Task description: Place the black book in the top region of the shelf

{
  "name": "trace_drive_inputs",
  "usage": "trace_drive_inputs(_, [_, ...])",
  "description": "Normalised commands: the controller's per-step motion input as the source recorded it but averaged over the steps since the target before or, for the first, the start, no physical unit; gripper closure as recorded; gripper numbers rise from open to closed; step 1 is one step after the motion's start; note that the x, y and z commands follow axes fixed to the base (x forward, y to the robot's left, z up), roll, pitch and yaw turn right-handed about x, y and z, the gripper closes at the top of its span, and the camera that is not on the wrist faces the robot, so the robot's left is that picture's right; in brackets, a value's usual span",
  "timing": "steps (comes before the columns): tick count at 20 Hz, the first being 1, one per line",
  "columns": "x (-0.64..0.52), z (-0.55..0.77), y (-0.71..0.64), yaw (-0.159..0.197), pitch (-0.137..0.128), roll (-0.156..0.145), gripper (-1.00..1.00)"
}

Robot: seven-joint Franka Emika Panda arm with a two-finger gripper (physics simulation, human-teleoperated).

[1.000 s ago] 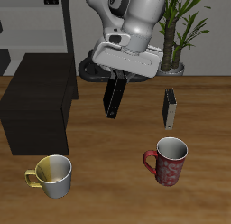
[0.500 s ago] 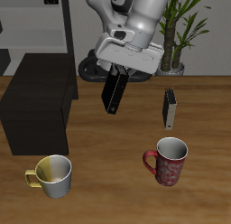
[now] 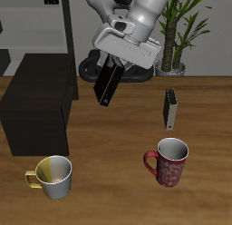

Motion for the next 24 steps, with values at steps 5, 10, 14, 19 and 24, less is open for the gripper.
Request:
trace_drive_inputs(5, [-0.05, -0.08, -0.04, -0.011, 0.037, -0.053, 1.00])
trace_drive_inputs(10, [-0.08, 0.02, 0.05, 0.012, -0.015, -0.049, 1.00])
trace_drive_inputs(14, [0.01, 0.08, 0.12, -0.008, -0.025, -0.043, 1.00])
trace_drive_inputs(19, [0.25, 0.03, 0.10, 0.015, 0.019, -0.047, 1.00])
trace_drive_inputs(24, [0.28, 0.12, 0.05, -0.019, -0.011, -0.070, 1.00])
